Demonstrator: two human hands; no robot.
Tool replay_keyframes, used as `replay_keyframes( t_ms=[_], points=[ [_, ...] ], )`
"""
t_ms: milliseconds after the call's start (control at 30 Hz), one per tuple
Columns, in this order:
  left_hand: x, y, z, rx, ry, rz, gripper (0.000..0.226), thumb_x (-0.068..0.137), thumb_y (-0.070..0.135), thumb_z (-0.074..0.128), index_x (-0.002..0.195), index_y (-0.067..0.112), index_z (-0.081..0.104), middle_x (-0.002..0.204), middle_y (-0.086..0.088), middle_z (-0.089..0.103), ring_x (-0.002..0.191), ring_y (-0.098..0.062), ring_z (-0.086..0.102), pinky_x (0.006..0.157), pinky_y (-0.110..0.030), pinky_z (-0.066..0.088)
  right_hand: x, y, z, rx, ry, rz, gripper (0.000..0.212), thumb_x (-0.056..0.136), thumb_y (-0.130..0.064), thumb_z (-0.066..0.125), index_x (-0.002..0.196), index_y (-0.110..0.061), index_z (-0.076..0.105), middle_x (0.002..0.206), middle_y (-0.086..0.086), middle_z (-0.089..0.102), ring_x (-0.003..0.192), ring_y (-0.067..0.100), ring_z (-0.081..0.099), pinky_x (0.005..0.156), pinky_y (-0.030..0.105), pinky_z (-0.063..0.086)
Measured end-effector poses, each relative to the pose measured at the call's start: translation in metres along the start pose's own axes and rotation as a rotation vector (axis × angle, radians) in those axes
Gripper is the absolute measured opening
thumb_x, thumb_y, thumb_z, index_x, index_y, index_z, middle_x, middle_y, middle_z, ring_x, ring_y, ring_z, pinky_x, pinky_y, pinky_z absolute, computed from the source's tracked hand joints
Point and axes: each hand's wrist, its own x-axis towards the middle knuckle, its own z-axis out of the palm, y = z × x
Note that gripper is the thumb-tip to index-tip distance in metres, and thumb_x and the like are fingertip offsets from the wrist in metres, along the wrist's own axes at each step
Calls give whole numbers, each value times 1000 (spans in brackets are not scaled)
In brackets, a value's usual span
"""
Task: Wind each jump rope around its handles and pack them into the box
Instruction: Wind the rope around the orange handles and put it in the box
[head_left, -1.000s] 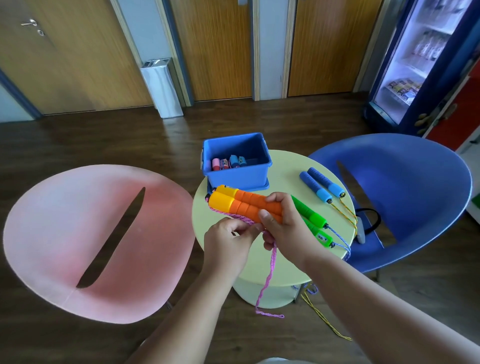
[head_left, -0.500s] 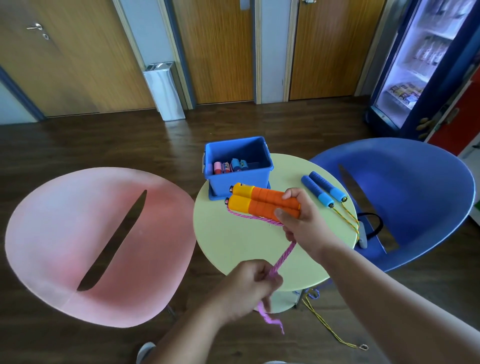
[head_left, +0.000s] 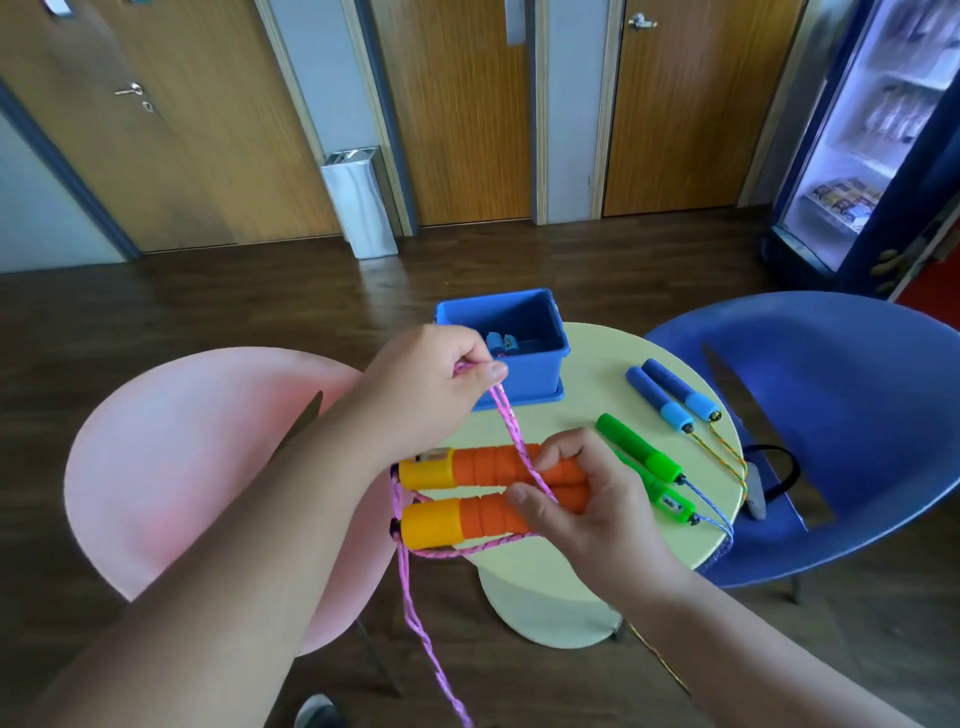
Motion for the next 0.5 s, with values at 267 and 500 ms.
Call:
replay_keyframes(
  t_ms=[267,500],
  points=[
    [33,16,-4,32,-117,48,25,99,38,65,79,24,71,74,2,66,69,-13,59,63,-31,45,6,-19,-16,2,-72,-74,14,96,-31,66,100,-38,54,81,-6,63,66,22,61,57,45,59],
    [46,21,3,-63,-225,95,28,98,38,67,76,21,71,66,0,55,63,-11,46,63,-35,42,3,-20,-26,-79,-166,-126,30,103,-31,56,132,-36,59,105,-3,63,87,28,66,67,50,58]
  ],
)
